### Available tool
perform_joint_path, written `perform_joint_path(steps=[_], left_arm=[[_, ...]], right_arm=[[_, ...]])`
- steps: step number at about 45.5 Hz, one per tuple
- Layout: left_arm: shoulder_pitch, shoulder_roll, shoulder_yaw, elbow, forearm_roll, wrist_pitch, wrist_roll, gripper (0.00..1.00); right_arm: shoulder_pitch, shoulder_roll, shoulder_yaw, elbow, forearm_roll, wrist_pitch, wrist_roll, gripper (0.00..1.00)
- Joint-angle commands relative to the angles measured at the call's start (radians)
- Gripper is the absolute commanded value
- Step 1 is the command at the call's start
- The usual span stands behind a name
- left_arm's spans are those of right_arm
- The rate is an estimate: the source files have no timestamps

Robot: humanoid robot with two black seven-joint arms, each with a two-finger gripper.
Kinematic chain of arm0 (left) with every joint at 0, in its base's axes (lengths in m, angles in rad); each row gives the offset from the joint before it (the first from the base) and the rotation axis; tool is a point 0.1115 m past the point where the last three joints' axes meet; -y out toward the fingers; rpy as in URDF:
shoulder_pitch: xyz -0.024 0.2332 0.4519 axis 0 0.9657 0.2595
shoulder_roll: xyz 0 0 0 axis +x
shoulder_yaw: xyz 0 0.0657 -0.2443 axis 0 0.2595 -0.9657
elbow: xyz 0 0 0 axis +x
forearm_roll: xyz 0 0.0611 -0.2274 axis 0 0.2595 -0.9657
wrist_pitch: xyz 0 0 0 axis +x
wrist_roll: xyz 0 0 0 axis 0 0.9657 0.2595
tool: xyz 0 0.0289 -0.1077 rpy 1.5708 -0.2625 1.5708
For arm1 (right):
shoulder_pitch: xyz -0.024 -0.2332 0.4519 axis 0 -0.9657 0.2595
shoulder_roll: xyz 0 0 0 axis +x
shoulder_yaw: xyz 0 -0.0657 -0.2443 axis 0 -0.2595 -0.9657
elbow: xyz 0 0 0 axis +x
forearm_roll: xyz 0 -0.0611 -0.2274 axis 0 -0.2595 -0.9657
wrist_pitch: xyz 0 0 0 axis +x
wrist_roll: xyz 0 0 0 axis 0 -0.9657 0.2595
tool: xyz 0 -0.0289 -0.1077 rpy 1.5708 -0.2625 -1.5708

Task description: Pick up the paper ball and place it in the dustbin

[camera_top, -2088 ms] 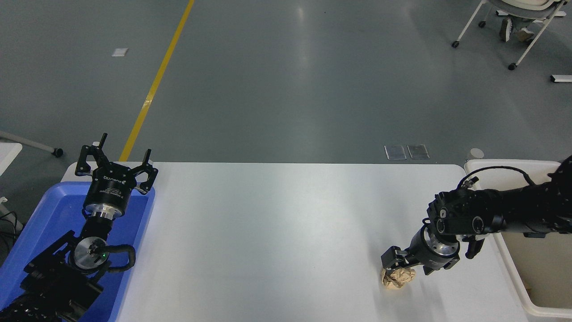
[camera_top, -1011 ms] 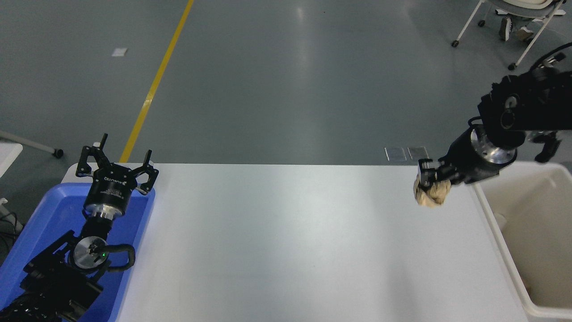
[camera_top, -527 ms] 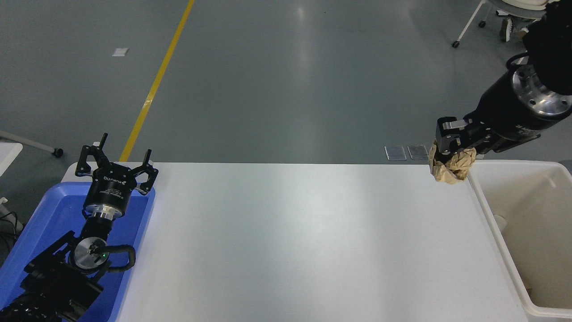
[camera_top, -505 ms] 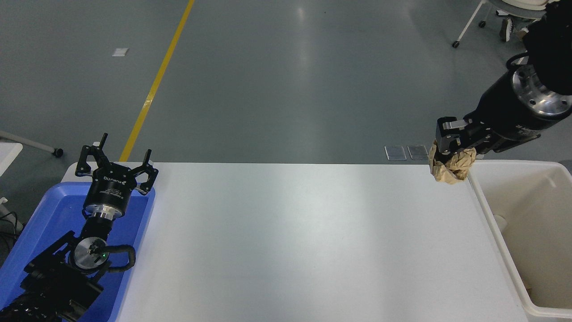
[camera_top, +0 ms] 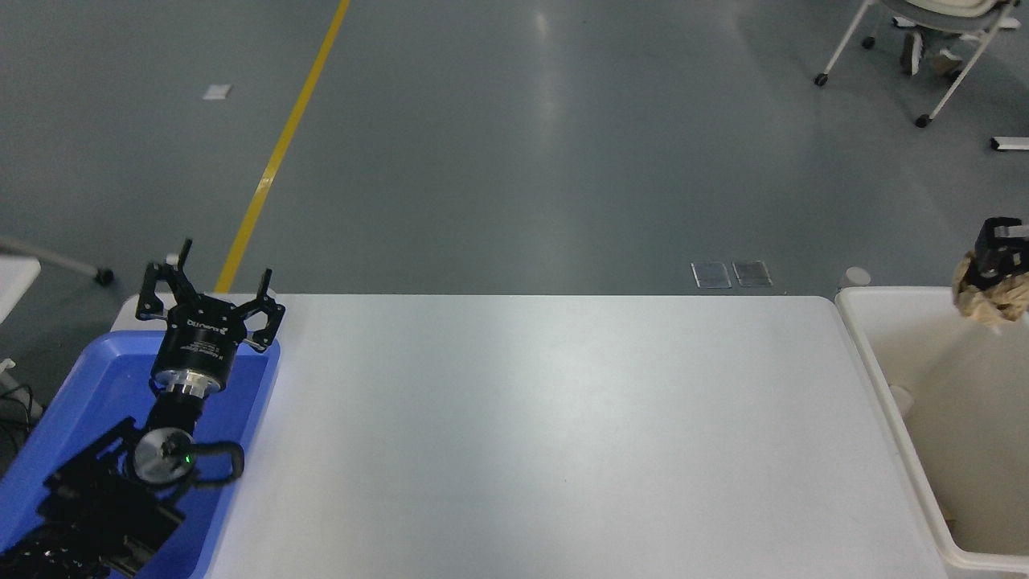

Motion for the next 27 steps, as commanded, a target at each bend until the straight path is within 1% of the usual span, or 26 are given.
perform_joint_path(steps=[1,5,11,15,20,24,27], left_arm=[[0.0,0.0,0.0,0.0,0.0,0.0,0.0,1.0],[0.0,0.0,0.0,0.0,0.0,0.0,0.0,1.0],[0.0,0.0,0.0,0.0,0.0,0.0,0.0,1.0],[0.0,0.0,0.0,0.0,0.0,0.0,0.0,1.0],[-0.002,0.0,0.0,0.0,0.0,0.001,0.0,1.0],[-0.002,0.0,0.0,0.0,0.0,0.001,0.0,1.0],[-0.002,0.0,0.0,0.0,0.0,0.0,0.0,1.0]], right_arm=[[-0.522,-0.123,0.382,-0.322,-0.058,-0.138,0.044,0.0],[-0.73,-0.095,0.517,-0.412,-0.051,-0.238,0.046,0.0],[-1.007,0.004,0.685,-0.558,-0.04,-0.367,0.044,0.0],[-1.142,0.093,0.757,-0.707,0.007,-0.384,0.044,0.0],[-1.269,0.211,0.788,-0.883,0.101,-0.39,0.044,0.0],[-1.317,0.277,0.786,-0.952,0.164,-0.403,0.041,0.0],[-1.335,0.31,0.786,-0.965,0.182,-0.423,0.032,0.0]])
